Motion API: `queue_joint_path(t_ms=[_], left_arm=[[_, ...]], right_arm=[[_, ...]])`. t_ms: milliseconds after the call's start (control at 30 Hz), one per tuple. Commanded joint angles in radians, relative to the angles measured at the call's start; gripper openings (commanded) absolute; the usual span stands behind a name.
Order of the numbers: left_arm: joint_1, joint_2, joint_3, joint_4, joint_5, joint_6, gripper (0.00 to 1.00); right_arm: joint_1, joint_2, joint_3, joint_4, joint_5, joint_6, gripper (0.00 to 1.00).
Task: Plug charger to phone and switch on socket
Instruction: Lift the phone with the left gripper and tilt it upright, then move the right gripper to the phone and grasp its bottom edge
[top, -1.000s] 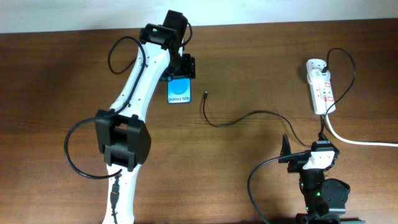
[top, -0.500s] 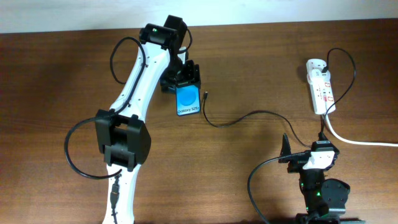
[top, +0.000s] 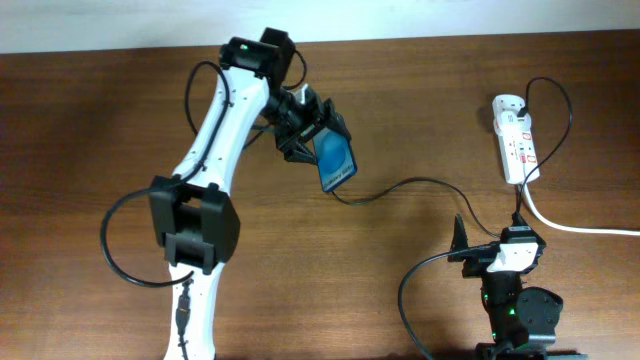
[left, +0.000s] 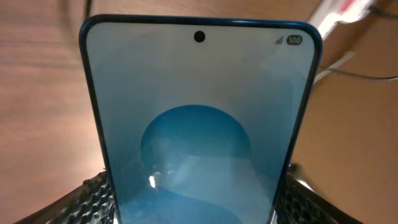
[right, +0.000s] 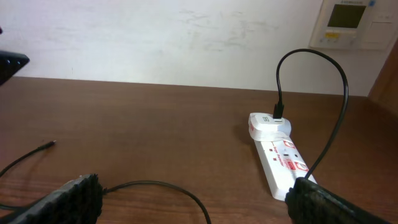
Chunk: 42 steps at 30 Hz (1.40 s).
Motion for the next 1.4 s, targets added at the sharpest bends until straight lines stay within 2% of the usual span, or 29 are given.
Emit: queue_joint_path(t_ms=[0, 200, 267, 533, 667, 767, 867, 933, 1067, 1133, 1267, 1367], left_arm=[[0.076, -0.005, 0.027, -0.037, 0.216, -0.158, 0.0], [0.175, -0.005, 0.027, -0.156, 0.475, -0.194, 0.0], [0.194, -0.005, 0.027, -0.158, 0.52, -0.194, 0.0], [0.202, -0.005, 0.027, -0.158, 0.515, -0.193, 0.0], [0.201, -0.005, 0.027, -0.158, 0.402, -0.194, 0.0], [0.201, -0.005, 0.027, -0.157, 0.307, -0.194, 0.0], [0.201, -0.004, 0.026, -0.15, 0.109, -0.233, 0.0], [0.201, -0.004, 0.026, -0.149, -0.096, -0.33, 0.0], [0.201, -0.004, 0.026, -0.15, -0.418, -0.443, 0.0], [0.201, -0.004, 0.026, -0.149, -0.466, -0.463, 0.0], [0.201, -0.004, 0.026, -0.148, -0.472, -0.468, 0.0], [0.201, -0.004, 0.026, -0.145, -0.487, -0.468, 0.0]], right_arm=[[0.006, -0.001, -0.007, -0.002, 0.005, 0.001, 0.98], [0.006, -0.001, -0.007, -0.002, 0.005, 0.001, 0.99], [0.006, -0.001, -0.007, -0.002, 0.005, 0.001, 0.98], [0.006, -0.001, -0.007, -0.002, 0.005, 0.001, 0.98], [0.006, -0.001, -0.007, -0.003, -0.002, 0.014, 0.98], [0.006, 0.015, -0.007, -0.002, -0.003, 0.185, 0.99], [0.006, 0.055, -0.007, 0.025, -0.109, 0.342, 0.99], [0.006, 0.082, -0.007, 0.048, -0.253, 0.347, 0.98], [0.006, 0.129, 0.01, 0.052, -0.424, 0.351, 0.98], [0.006, 0.153, 0.038, 0.052, -0.465, 0.351, 0.98], [0.006, 0.26, 0.145, 0.052, -0.482, 0.414, 0.98], [0.006, 0.404, 0.267, 0.051, -0.562, 0.414, 0.98]])
